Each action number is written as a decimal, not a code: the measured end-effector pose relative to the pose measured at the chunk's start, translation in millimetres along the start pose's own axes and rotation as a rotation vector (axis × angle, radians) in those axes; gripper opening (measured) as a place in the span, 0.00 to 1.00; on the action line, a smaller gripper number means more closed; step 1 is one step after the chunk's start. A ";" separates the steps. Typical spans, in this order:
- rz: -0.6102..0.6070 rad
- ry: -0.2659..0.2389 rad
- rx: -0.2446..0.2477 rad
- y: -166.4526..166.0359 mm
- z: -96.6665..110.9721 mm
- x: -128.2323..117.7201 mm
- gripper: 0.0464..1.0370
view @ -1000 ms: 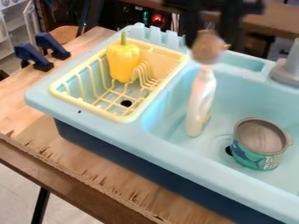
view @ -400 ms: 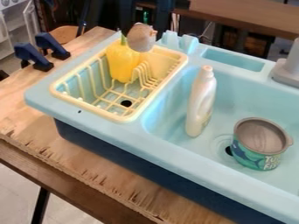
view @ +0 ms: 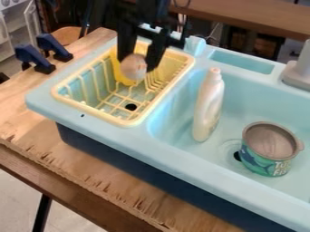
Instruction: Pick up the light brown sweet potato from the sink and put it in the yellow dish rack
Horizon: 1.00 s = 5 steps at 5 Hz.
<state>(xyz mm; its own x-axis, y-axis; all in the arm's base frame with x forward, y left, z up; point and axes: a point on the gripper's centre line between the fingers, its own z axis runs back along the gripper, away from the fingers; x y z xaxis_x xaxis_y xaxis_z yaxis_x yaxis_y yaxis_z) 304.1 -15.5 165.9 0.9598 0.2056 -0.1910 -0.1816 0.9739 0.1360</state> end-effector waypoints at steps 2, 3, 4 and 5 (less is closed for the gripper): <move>-0.012 -0.210 -0.106 1.7 -32.4 7.1 0.47; 0.012 -0.254 -0.173 3.9 -42.6 20.3 0.47; 0.032 -0.236 -0.172 8.8 -50.8 25.5 0.47; 0.043 -0.223 -0.176 6.7 -46.8 24.3 0.51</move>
<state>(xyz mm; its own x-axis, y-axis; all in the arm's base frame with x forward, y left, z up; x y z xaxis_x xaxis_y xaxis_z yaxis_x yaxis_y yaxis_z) 316.2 0.5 116.6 0.9703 0.2396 0.0329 -0.2384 0.9705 -0.0355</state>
